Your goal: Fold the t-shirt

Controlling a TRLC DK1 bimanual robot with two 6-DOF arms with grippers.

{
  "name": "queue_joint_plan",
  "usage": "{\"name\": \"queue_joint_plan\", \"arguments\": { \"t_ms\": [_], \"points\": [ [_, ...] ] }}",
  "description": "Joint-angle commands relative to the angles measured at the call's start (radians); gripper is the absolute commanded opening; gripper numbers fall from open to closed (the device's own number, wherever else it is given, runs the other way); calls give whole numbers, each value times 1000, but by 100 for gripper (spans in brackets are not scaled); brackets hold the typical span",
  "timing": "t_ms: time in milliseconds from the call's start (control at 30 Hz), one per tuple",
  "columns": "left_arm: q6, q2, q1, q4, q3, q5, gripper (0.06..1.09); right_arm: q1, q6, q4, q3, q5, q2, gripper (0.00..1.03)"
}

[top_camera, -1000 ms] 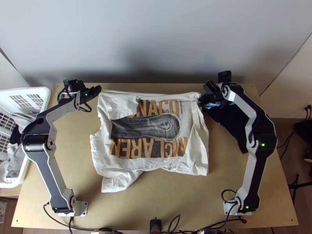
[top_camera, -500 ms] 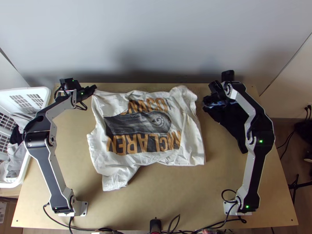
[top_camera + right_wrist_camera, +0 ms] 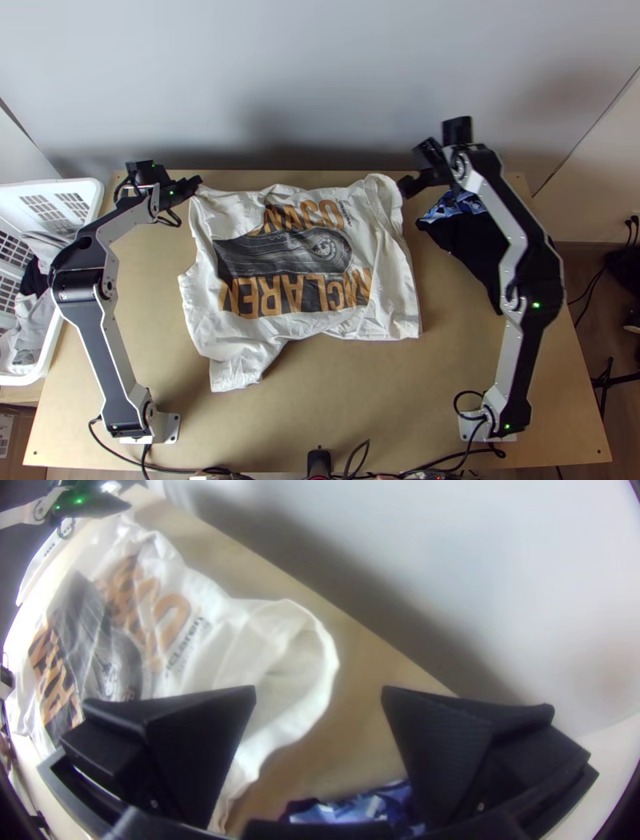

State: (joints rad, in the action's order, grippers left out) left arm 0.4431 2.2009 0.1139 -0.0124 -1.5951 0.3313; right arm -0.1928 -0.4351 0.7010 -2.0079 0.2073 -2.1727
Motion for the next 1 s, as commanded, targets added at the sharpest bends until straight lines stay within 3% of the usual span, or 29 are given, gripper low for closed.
{"name": "queue_joint_plan", "arguments": {
  "t_ms": [0,100,533,767,867,967],
  "points": [
    [-9,3,-5,0,1,-3,9,-92,-13,146,-273,1,-157,88],
    [-11,3,-6,0,6,-6,9,-119,-22,170,-390,-31,-251,88],
    [-18,2,-10,-6,7,-15,9,-224,-77,158,-318,-29,-294,88],
    [-21,-13,-5,-4,17,-17,9,-165,-57,23,-307,-428,-329,88],
    [-27,-21,-2,-3,24,-17,9,-128,-27,-24,-307,-687,-334,88],
    [-30,-27,-2,-4,32,-17,9,-100,7,-32,-288,-780,-306,88]
  ]
}}
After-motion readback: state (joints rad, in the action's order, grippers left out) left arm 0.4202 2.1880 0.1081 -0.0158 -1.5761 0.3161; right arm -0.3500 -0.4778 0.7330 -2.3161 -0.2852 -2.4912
